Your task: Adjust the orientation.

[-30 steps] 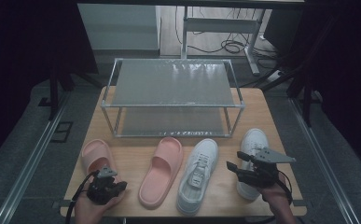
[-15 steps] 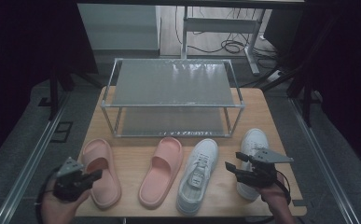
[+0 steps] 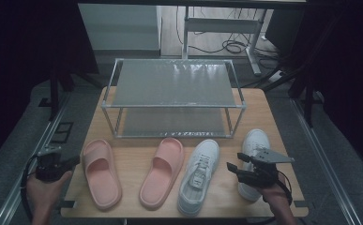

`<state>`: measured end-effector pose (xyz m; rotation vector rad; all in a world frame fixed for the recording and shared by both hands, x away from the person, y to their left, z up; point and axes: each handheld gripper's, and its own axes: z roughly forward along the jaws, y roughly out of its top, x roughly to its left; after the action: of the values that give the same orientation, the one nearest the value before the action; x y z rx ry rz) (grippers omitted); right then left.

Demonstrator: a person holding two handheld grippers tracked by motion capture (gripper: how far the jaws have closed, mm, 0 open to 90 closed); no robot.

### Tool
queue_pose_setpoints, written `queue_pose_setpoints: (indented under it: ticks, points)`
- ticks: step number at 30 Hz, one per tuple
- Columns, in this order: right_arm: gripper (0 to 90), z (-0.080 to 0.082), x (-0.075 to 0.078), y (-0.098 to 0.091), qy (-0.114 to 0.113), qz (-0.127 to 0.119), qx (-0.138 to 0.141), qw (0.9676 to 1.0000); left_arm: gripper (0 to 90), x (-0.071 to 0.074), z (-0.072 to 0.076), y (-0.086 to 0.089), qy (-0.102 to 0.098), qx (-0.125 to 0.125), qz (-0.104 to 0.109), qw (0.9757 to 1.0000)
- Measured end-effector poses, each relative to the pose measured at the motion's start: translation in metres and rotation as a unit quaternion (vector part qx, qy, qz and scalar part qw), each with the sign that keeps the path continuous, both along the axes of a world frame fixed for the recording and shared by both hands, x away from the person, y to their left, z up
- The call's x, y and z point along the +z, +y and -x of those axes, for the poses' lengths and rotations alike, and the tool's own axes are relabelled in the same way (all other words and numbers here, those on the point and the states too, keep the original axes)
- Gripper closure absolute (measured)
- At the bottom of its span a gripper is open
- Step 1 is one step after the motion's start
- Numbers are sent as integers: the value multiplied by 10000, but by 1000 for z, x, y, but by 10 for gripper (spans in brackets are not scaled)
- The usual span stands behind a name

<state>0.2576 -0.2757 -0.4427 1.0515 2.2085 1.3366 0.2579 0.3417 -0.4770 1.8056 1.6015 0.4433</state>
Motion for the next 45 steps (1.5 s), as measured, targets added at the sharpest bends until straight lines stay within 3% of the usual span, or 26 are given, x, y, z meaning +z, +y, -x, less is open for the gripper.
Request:
queue_pose_setpoints:
  ticks: [9, 19, 36, 45]
  points:
    - [407, 0, -1, -1, 8, 3, -18, 10000, 900, -22, -22, 10, 180, 87, 90, 9998]
    - [405, -1, -1, -1, 14, 18, -21, 10000, 900, -27, -26, 3, 221, 9, 94, 9997]
    - [405, -1, -1, -1, -20, 2, -43, 10000, 900, -27, -45, -39, 209, -586, 120, 9980]
    - [405, 0, 0, -2, -19, -12, -44, 10000, 900, -26, -54, -57, 218, -774, 124, 9967]
